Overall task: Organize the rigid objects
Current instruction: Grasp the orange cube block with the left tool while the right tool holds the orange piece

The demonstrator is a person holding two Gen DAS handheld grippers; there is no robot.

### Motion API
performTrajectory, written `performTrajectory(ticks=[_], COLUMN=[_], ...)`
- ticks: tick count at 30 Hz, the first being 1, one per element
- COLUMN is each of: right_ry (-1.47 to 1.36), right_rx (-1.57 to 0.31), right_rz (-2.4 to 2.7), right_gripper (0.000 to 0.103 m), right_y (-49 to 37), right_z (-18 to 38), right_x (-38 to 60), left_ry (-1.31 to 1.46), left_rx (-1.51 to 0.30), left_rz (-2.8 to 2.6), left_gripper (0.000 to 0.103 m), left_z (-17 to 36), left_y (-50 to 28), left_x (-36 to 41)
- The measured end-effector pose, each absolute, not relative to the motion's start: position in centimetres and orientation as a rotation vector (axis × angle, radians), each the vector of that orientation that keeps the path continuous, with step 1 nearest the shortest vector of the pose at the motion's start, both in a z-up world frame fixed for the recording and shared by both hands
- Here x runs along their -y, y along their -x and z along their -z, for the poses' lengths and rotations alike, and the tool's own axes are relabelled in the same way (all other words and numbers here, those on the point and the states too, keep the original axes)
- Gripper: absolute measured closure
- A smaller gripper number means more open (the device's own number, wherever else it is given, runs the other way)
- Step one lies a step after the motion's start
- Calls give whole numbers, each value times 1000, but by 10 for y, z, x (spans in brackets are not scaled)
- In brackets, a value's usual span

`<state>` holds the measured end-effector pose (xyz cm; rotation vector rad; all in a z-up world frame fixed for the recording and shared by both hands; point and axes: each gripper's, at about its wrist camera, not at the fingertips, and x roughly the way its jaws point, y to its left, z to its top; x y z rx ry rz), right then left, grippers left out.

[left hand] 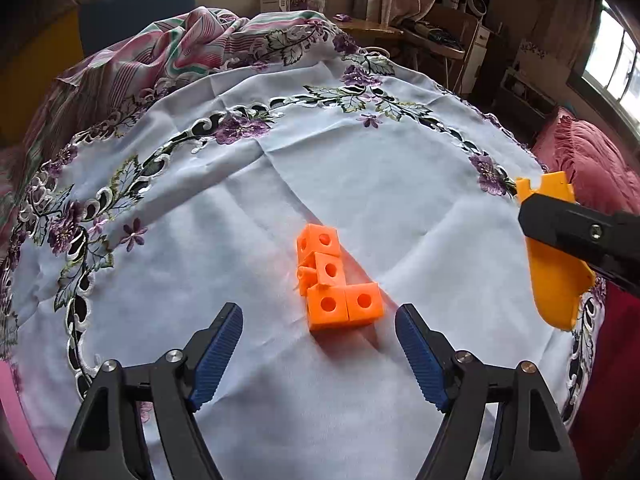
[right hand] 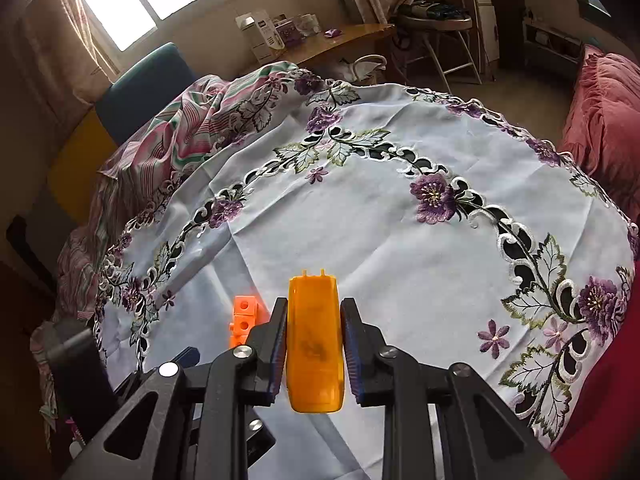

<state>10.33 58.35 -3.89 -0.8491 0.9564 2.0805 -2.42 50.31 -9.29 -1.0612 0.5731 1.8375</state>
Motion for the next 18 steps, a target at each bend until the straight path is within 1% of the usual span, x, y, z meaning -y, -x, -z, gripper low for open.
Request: performTrajectory(ticks=[1,3,4,5,11,15,18], right_ry=[846,833,827,830,923,1052,1167], right_rx=[-955,-942,-933,-919,-869,-836,-777], right_rz=[-2086,-2089,-2091,-2093,-2140,-2193,-2255], right_gripper=[78,78,78,78,78,78,78], right_y=[-103,-104,-104,-104,-89,-73,-56], right_z=[38,36,35,35,39,49,56], right_x=[-583,-582,-581,-581,-573,-560,-544], left_ry=[1079,1111,1081,1079,1127,1152,1162], left_rx=[-579,-579,-570,-566,-504,-464,-441], left_rz=[-1830,-1829,-1847,-1844,-1872,-1924,-1980], left_gripper=[25,46,51,61,61,61,61], left_z=[98,108,106,105,100,93,86], left_y=[27,31,32,32,40,40,39], left_x=[-507,-511,-509,-507,-468,-424,-390])
